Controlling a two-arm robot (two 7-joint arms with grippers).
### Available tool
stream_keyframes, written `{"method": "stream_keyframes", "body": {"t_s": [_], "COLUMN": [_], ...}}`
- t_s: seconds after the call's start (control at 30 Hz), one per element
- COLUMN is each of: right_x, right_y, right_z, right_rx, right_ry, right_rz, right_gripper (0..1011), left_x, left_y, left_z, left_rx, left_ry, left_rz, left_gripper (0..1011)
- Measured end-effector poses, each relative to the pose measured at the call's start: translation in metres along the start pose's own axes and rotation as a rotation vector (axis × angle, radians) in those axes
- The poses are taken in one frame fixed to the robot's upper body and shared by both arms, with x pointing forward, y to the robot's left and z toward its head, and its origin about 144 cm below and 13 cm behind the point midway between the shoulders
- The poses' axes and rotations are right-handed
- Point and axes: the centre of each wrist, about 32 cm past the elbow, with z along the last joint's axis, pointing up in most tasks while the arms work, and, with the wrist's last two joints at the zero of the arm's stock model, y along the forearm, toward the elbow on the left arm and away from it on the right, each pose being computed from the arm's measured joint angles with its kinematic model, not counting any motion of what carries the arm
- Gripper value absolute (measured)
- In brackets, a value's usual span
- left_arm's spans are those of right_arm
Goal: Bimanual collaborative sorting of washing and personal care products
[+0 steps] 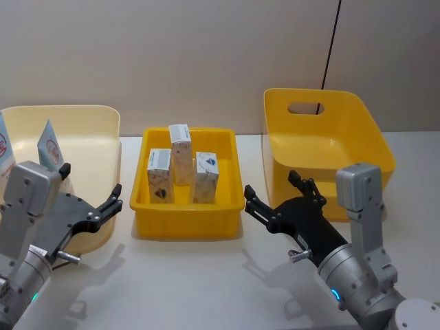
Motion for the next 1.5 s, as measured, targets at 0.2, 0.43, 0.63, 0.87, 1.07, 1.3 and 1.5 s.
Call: {"method": "stream_keyframes", "body": {"t_s": [0.2, 0.43, 0.63, 0.87, 1.07, 1.3, 1.5], "right_x": [0.0, 0.0, 0.0, 0.0, 0.0, 0.0, 0.0], "right_y": [0.0, 0.0, 0.0, 0.0, 0.0, 0.0, 0.0], "right_z": [0.0, 0.0, 0.0, 0.0, 0.0, 0.0, 0.0], "right_rx": [0.0, 0.0, 0.0, 0.0, 0.0, 0.0, 0.0], "right_ry": [0.0, 0.0, 0.0, 0.0, 0.0, 0.0, 0.0], "right_rz": [0.0, 0.0, 0.0, 0.0, 0.0, 0.0, 0.0], "right_gripper": [1001, 1001, 1001, 1001, 1001, 1001, 1001], "left_x": [0.0, 0.0, 0.0, 0.0, 0.0, 0.0, 0.0001], "left_y": [0.0, 0.0, 0.0, 0.0, 0.0, 0.0, 0.0], "left_z": [0.0, 0.0, 0.0, 0.0, 0.0, 0.0, 0.0], "left_rx": [0.0, 0.0, 0.0, 0.0, 0.0, 0.0, 0.0], "left_ry": [0.0, 0.0, 0.0, 0.0, 0.0, 0.0, 0.0], "left_rz": [0.0, 0.0, 0.0, 0.0, 0.0, 0.0, 0.0], "left_gripper": [1003, 1003, 1003, 1003, 1003, 1003, 1003]}}
